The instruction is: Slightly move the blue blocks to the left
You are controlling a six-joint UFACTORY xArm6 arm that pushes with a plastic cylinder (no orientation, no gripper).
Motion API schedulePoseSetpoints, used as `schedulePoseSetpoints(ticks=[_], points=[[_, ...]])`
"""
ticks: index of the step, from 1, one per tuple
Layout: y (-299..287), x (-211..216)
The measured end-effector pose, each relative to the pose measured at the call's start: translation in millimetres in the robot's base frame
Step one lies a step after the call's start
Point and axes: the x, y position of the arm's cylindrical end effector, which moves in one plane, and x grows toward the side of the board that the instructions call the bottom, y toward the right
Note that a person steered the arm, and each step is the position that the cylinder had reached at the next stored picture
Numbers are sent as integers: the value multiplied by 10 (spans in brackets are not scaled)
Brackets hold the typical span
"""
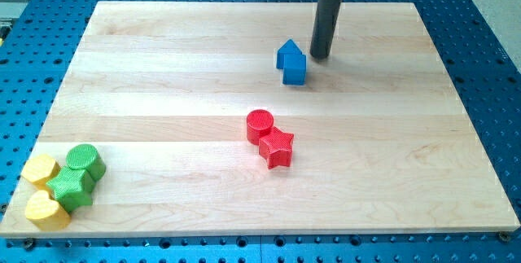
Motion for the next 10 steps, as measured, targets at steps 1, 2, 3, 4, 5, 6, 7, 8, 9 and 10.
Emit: schedulePoseSetpoints(ticks=[1,2,3,4,5,6,7,8,9,10], points=[[-198,0],[-267,0],[339,27],[568,189],[337,350],[-26,368],[-395,375],[-466,403],[-172,441],[147,929]])
